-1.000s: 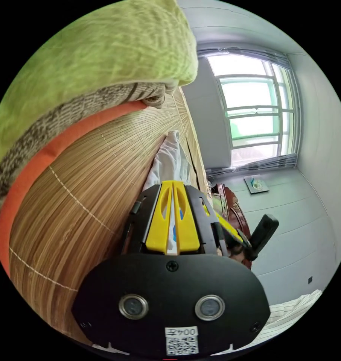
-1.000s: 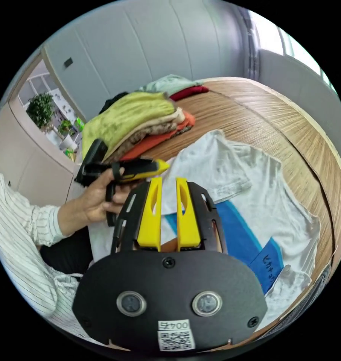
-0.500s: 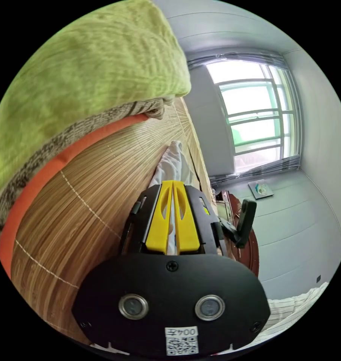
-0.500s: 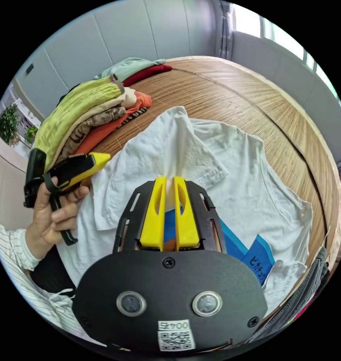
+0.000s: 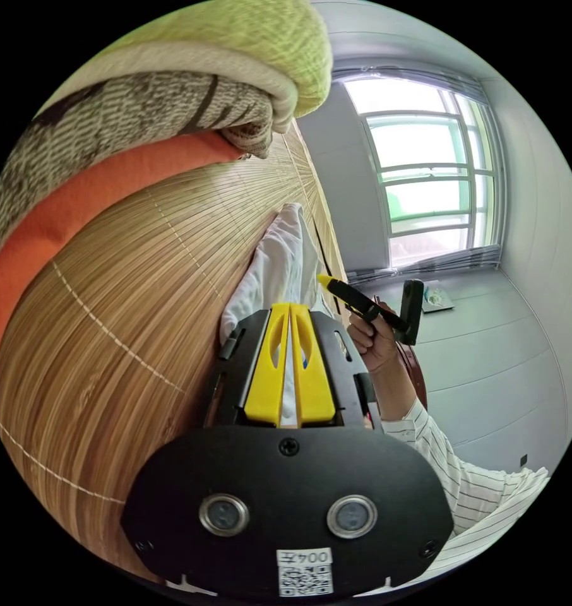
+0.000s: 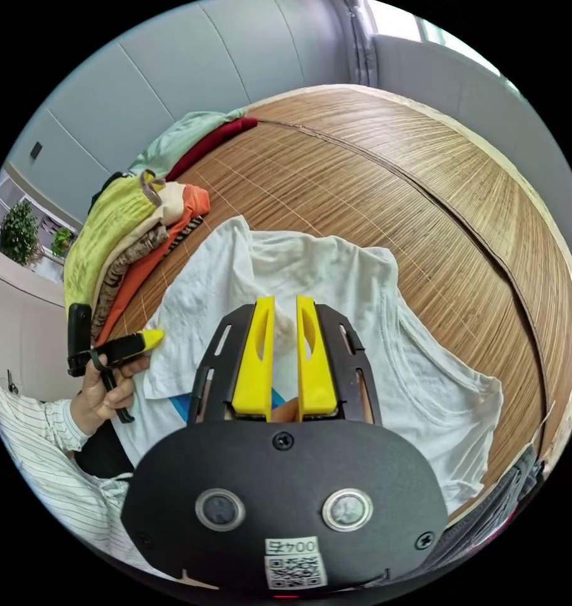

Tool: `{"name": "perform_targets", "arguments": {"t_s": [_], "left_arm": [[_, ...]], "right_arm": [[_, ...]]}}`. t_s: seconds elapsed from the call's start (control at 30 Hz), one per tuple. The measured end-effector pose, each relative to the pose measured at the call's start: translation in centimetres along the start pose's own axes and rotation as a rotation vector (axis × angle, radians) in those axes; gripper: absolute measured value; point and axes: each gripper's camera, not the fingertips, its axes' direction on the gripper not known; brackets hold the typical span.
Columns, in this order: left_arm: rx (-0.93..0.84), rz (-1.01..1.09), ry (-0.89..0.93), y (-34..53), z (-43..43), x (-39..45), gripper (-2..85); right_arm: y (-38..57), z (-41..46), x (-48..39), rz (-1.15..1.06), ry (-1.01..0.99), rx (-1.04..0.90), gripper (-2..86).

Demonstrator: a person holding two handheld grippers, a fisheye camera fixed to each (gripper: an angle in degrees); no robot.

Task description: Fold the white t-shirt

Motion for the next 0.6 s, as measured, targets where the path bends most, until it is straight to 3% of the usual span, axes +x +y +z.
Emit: {"name": "perform_targets", "arguments": {"t_s": [0.17, 0.6], "left_arm": [[0.001, -0.005, 0.004, -0.1, 0.2, -0.4, 0.3], [0.000, -0.010, 0.019, -0.6, 0.1, -1.5, 0.3]], "right_arm": [[0.2, 0.9, 1.3, -0.016, -0.036, -0.062, 6.4], [1.3, 0.2, 4.2, 0.051, -0.170, 0.017, 6.7]]}}
